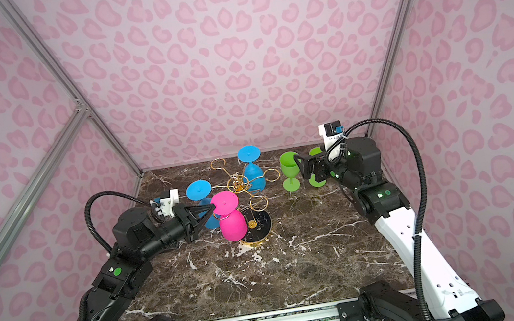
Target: Take the wine glass off the wine glass rack
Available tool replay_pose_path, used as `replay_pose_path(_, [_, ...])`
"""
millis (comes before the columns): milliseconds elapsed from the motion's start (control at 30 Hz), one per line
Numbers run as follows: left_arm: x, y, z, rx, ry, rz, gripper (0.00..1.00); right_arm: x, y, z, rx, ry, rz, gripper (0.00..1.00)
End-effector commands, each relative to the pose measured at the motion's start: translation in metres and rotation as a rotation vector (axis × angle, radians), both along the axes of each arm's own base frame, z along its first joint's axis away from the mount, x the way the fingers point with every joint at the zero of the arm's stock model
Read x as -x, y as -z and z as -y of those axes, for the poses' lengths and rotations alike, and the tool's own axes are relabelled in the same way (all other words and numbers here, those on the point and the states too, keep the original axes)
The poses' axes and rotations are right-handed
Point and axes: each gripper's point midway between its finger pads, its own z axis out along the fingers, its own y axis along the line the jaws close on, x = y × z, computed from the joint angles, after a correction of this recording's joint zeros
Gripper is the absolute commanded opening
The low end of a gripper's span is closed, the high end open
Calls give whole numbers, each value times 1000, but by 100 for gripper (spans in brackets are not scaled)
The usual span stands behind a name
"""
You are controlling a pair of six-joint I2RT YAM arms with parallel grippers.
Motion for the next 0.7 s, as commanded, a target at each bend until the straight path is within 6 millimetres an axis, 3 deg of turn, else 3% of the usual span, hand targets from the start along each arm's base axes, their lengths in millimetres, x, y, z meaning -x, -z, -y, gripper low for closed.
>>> replay_pose_path(0, [-6, -7, -7, 20, -52, 32, 4, -1, 0, -1, 0, -6, 9, 98])
replay_pose_path(667, [-11, -2, -16, 34, -115, 4, 4, 3, 2, 1, 3, 0, 5, 98])
